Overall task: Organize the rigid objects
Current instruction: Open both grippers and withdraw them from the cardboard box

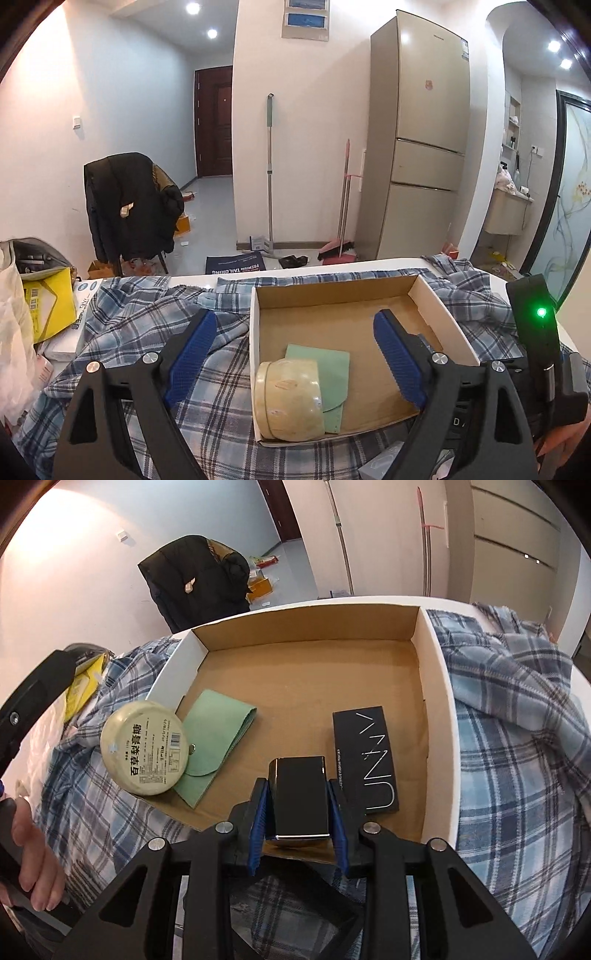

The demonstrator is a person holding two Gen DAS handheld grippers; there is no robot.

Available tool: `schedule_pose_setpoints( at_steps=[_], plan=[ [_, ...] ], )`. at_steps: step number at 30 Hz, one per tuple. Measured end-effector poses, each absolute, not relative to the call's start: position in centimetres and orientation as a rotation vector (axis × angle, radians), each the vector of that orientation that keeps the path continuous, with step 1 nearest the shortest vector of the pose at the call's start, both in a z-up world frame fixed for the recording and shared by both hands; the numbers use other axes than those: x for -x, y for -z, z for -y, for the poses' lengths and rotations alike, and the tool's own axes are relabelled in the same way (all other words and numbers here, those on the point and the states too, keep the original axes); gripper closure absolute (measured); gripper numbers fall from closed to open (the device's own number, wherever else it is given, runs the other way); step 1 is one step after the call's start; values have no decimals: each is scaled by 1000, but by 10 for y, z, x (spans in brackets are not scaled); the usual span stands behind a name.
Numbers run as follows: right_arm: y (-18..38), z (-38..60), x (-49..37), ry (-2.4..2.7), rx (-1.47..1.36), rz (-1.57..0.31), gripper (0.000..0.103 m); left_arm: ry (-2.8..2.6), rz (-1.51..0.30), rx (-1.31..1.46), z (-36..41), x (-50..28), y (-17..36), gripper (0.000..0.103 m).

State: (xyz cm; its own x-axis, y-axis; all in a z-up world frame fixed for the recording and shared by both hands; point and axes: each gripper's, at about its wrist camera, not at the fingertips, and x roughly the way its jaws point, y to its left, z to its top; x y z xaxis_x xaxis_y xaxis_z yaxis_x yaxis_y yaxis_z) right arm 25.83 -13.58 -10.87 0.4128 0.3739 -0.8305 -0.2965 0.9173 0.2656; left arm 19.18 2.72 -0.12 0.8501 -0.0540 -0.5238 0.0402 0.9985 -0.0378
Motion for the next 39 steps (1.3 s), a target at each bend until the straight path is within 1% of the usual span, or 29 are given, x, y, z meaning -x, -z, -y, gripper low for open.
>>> schedule_pose_setpoints(
  at_steps=[2,3,4,5,8,11,19,21,24,25,27,31,35,38,39],
  plan=[
    [107,135,-258,-422,-77,-1067,73,47,-553,27,-28,-192,0,14],
    [107,136,-258,-424,-81,-1070,70,43,-550,32,-28,-191,0,14],
    [105,137,-257,-428,-92,-1072,66,43,-550,36,-29,-189,0,14],
    [103,140,-257,-433,-109,-1073,56,44,-556,44,-30,-187,-1,14],
    [86,150,-246,-420,-107,-1029,55,54,-545,49,-32,-178,-6,14],
    [66,159,-226,-408,-60,-959,51,49,-510,19,-29,-162,-15,14],
    [16,182,-175,-390,-69,-794,50,62,-415,30,-25,-110,-46,14],
    [6,186,-161,-383,-87,-747,42,69,-391,48,-25,-97,-54,14],
    [-7,191,-141,-380,-90,-675,41,72,-347,66,-25,-75,-63,13],
    [-9,192,-136,-378,-77,-657,41,72,-335,64,-24,-70,-65,12],
    [-14,194,-125,-355,-48,-619,41,65,-313,59,-22,-60,-68,0],
    [-16,200,-108,-338,-39,-571,40,50,-261,40,-18,-41,-71,0],
    [-13,206,-96,-327,-43,-525,25,59,-249,3,-9,-26,-67,0],
    [-10,208,-91,-290,-33,-479,23,62,-261,21,-10,-24,-60,0],
    [-8,208,-91,-281,-34,-469,18,61,-260,31,-10,-24,-57,0]
  ],
)
